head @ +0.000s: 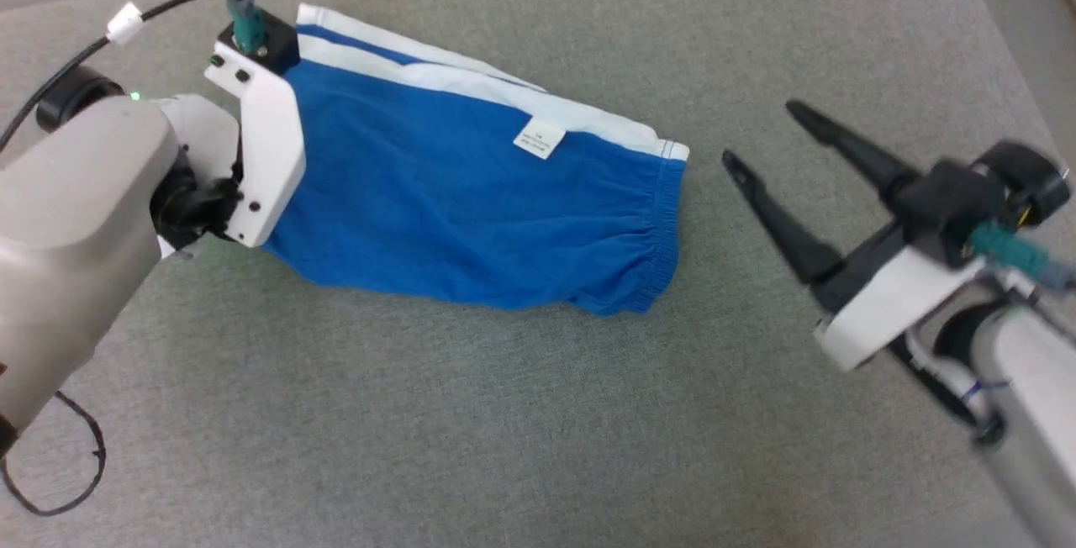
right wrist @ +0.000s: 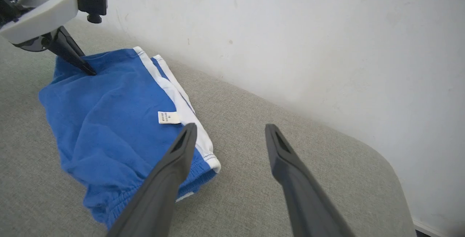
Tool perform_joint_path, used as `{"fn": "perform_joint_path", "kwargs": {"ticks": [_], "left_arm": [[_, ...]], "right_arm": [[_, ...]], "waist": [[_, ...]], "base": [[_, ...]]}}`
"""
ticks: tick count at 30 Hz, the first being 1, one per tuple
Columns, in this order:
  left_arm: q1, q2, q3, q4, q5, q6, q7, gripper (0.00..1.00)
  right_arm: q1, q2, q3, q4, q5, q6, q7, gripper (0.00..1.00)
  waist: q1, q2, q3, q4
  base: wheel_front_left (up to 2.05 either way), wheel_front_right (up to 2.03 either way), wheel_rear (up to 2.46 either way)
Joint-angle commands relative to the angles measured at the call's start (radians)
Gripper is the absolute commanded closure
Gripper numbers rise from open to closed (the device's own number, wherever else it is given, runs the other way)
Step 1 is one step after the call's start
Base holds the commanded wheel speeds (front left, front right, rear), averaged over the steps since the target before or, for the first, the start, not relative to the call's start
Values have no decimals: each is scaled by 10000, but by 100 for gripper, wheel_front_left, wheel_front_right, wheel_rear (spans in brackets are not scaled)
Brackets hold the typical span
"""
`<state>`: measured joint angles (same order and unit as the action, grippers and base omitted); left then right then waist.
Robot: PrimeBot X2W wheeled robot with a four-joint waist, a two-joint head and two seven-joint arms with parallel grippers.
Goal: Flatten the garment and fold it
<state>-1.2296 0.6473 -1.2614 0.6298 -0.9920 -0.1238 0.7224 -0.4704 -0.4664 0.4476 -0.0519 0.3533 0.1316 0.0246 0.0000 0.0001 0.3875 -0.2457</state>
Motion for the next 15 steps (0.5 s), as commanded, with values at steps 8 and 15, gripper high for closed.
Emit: {"fn": "perform_joint_path", "kwargs": {"ticks": [8,15], "left_arm": [[612,-29,-187,-269,57,-69,-410,100],[590,-159,-187,-422,186,-69,-657,100]], "right_arm": [[-1961,-1088,1162,509,2474,-9,3687,0],[-3090,-168,908,2081,4918,-9,7316,0]], "waist": [[0,-1,-571,203],[0,-1,-535,360]], "base": [[0,0,0],[0,0,0]]}}
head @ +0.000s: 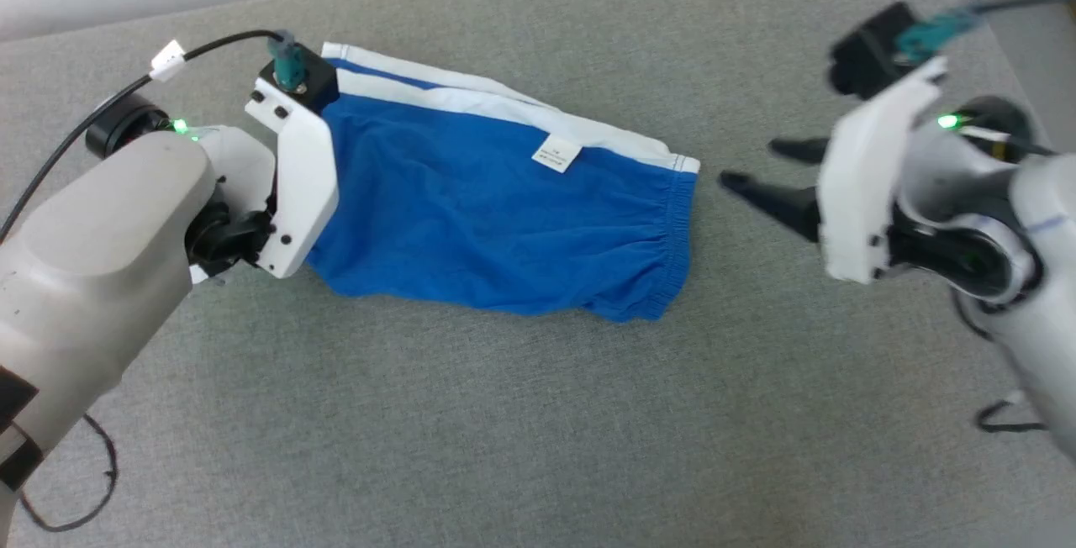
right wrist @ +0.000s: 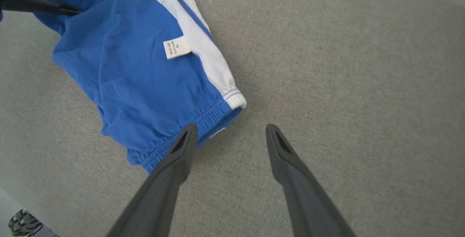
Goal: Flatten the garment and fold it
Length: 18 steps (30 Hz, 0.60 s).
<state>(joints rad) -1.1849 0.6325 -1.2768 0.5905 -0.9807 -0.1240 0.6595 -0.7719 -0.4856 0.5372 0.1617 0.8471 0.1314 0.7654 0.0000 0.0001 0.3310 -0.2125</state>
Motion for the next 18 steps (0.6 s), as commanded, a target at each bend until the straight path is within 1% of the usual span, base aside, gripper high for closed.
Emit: {"fn": "perform_joint_path", "kwargs": {"ticks": [1,4,7,10,14,18], "left_arm": [[106,-30,-34,-46,92,-67,-47,100],[-17,-100,-34,-87,153,-67,-110,100],[-157,-169,-34,-117,221,-67,-177,100],[-304,-222,-34,-135,274,-67,-241,100],[-451,-276,-34,-128,331,-67,-327,100],[-469,-329,-35,-70,330,-67,-423,100]], "right_arm": [[-146,260,-60,239,95,-7,270,0],[-253,1184,-516,1209,363,-7,984,0],[-312,2007,-889,2070,182,-7,1295,0],[-308,2639,-1146,2840,-197,-7,1411,0],[-130,2987,-1051,3634,-881,-7,1453,0],[171,3040,-768,3923,-1105,-7,1471,0]], "waist": [[0,-1,78,60],[0,-1,222,177],[0,-1,403,315],[0,-1,619,454],[0,-1,870,627],[0,-1,978,741]], "base": [[0,0,0],[0,0,0],[0,0,0],[0,0,0],[0,0,0],[0,0,0]]}}
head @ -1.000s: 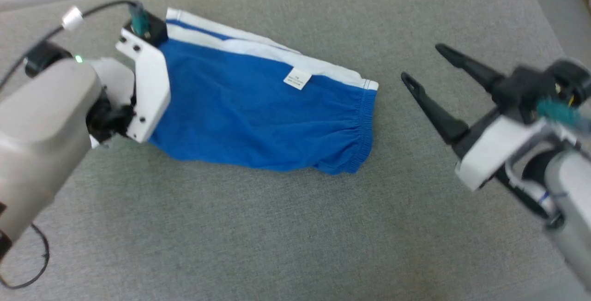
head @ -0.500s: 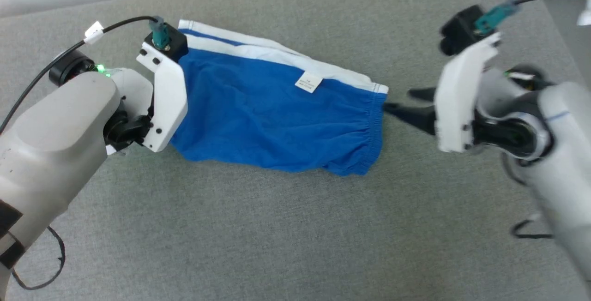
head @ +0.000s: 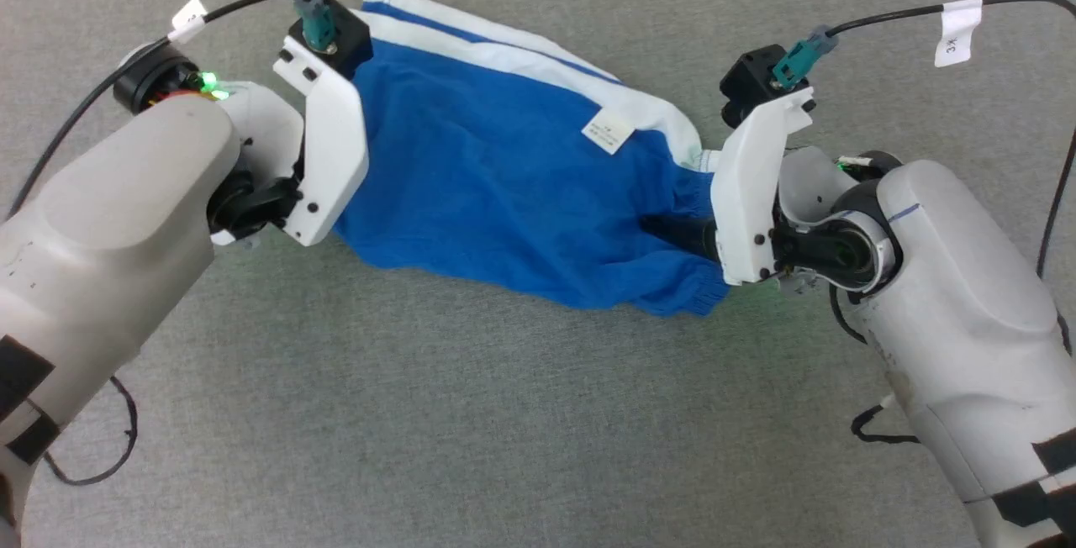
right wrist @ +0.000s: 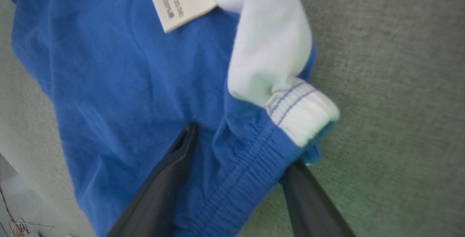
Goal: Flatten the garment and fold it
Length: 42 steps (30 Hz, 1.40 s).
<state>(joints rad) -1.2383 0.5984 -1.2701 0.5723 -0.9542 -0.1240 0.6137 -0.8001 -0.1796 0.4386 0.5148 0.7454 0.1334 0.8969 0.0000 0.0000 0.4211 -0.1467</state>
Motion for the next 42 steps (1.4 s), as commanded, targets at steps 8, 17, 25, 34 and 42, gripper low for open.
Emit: {"fn": "perform_joint_path", "kwargs": {"ticks": [8,17,25,34,42], "left_arm": [[375,41,-102,295,-165,-67,-580,100],[1343,597,-102,-888,16,-67,-1743,100],[2592,1330,-102,-2449,267,-67,-2289,100],[4187,1456,-102,-3021,92,43,-3005,100],[4949,713,-89,-2108,-144,125,-3483,100]], "right_arm": [[397,-451,356,-460,585,-27,-726,100],[1083,-1871,883,-2261,1593,-27,-1683,100],[2594,-3228,1015,-3678,2612,-27,-1722,100],[3689,-4045,1406,-4163,2618,-27,-1478,100],[3583,-3960,1903,-2905,1932,-27,-1665,100]], "waist": [[0,0,-428,84],[0,0,-1715,452],[0,0,-2664,1097],[0,0,-2907,1609],[0,0,-2452,1785]], "base": [[0,0,0],[0,0,0],[0,0,0],[0,0,0],[0,0,0]]}}
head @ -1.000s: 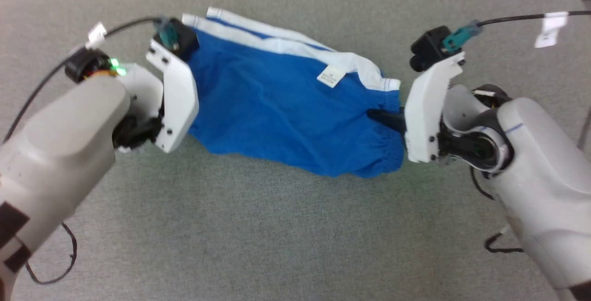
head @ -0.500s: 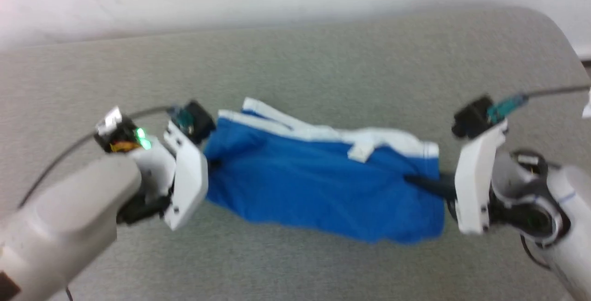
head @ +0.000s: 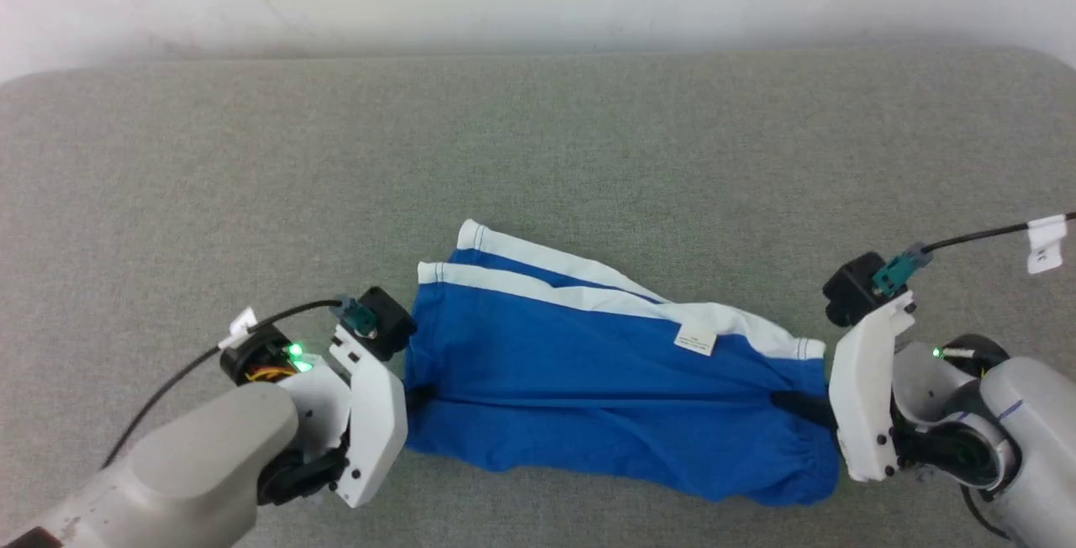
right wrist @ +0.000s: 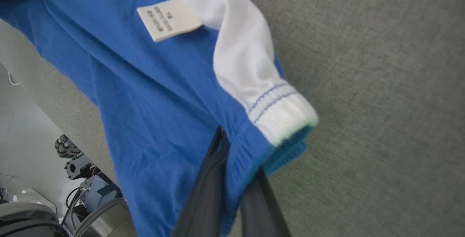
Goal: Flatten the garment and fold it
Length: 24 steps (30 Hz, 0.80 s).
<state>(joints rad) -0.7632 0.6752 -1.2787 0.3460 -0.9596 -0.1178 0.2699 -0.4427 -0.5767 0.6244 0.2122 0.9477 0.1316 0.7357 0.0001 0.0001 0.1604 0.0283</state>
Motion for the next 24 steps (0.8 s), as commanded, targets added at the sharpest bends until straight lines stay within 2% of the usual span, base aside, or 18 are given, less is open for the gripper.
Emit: {"fn": "perform_joint_path", "kwargs": {"ticks": [1,4,5,6,7,8,10,12,16,19,22,24], "left_arm": [[283,-188,-3,350,-137,49,-92,100],[459,-509,-5,902,-133,0,-316,100],[500,-592,10,1060,-161,-11,-454,100],[531,-658,51,1199,-164,-15,-652,100],[553,-703,123,1310,-152,2,-903,54],[573,-734,223,1405,-110,74,-1230,0],[620,-750,312,1480,-82,162,-1528,0],[678,-723,469,1489,148,407,-2284,0],[1054,-579,1178,1188,262,1364,-4123,0],[1304,-313,1605,779,747,2501,-5026,0],[1658,-161,2198,84,1441,3799,-5287,0],[1996,-187,3027,-738,2084,4648,-5307,0]], "right_arm": [[-4,79,136,321,-161,-9,-128,100],[-57,260,493,793,-420,-9,-448,100],[-55,341,535,939,-398,-9,-587,97],[-55,404,580,1056,-378,-9,-700,24],[-65,426,646,1105,-389,-9,-805,0],[-79,413,666,1145,-414,-9,-931,0],[-98,383,647,1143,-453,-9,-1096,0],[-102,246,616,941,-500,-9,-1436,0],[6,-313,358,134,-461,-9,-1809,0],[174,-884,75,-618,-502,-9,-1759,0],[369,-1426,-276,-1384,-549,-9,-1465,0],[496,-1709,-561,-1811,-637,-9,-1171,0]], "waist": [[-1,-1,195,26],[-1,-1,233,-10],[-1,-1,211,-29],[-1,-1,161,-48],[-1,-1,90,-63],[-1,-1,0,-82],[-1,-1,-103,-103],[-1,-1,-344,-127],[-1,-1,-785,-180],[-1,-1,-1033,-173],[-1,-1,-1172,-139],[-1,-1,-1208,-107]], "base": [[0,0,0],[0,0,0],[0,0,0],[0,0,0],[0,0,0],[0,0,0],[0,0,0],[0,0,0],[0,0,0],[0,0,0],[0,0,0],[0,0,0]]}}
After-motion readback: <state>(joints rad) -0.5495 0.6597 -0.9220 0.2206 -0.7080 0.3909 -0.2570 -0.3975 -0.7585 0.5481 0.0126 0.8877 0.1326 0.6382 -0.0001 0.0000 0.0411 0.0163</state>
